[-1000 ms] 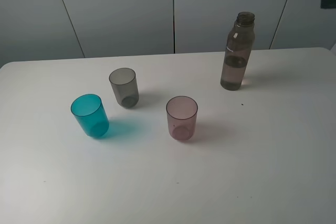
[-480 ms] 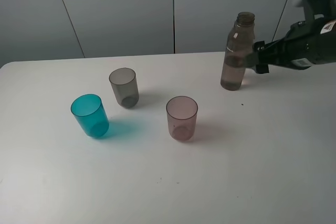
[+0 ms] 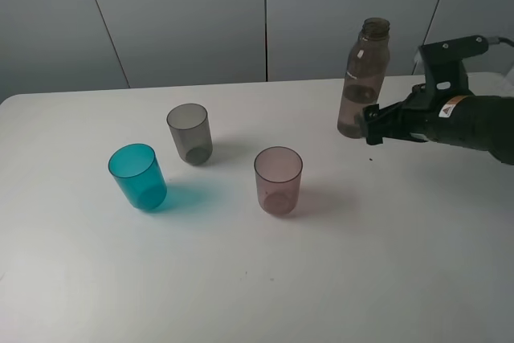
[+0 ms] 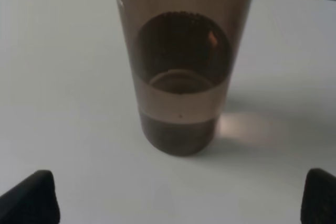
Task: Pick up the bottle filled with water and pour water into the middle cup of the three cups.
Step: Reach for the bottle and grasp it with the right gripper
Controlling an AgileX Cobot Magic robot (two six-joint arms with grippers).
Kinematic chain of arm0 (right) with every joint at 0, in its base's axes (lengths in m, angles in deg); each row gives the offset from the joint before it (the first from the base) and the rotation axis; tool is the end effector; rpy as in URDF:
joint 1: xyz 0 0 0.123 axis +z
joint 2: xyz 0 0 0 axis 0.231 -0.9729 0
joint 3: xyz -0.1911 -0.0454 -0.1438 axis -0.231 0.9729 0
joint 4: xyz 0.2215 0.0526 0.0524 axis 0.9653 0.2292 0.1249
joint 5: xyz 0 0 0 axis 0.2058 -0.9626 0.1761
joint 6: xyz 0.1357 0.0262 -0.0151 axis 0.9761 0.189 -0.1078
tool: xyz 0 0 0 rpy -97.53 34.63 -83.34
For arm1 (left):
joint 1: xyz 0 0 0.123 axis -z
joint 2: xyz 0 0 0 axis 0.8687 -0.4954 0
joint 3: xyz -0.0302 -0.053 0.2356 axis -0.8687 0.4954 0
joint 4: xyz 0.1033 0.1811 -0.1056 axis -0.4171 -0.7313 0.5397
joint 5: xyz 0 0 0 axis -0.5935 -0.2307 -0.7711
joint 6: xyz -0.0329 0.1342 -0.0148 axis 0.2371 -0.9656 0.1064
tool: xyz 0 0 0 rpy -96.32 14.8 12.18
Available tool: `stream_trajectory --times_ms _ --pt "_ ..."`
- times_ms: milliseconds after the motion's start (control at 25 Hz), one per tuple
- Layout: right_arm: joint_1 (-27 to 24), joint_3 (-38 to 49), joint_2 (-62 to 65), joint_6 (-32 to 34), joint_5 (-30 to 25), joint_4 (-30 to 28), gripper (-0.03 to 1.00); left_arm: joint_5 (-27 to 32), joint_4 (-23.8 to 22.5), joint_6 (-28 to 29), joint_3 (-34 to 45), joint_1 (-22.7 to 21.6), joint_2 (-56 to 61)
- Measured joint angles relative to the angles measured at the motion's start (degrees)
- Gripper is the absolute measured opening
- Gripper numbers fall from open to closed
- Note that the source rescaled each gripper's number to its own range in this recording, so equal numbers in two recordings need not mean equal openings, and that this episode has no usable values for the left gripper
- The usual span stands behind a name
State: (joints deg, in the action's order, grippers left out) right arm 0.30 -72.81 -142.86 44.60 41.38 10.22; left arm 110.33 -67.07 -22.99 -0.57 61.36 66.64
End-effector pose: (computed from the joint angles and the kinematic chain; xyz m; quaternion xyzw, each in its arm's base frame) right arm 0.3016 0.0732 0.0801 -0.1081 0.8807 0.0535 0.4581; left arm 0.0610 0.0004 0.2477 -0.0020 0.8546 -0.0042 0.5193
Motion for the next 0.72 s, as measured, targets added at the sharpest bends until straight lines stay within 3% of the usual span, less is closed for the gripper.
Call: stream_trajectory --times_ms 200,720 --pt "0.0 0.0 -8.27 3.2 14.32 -0.95 1.0 0.0 0.0 0.0 0.0 0.0 0.0" --pt "0.0 -4.59 -19.16 4.68 22.39 -0.61 1.0 0.0 0.0 -0.1 0.0 0.0 0.0"
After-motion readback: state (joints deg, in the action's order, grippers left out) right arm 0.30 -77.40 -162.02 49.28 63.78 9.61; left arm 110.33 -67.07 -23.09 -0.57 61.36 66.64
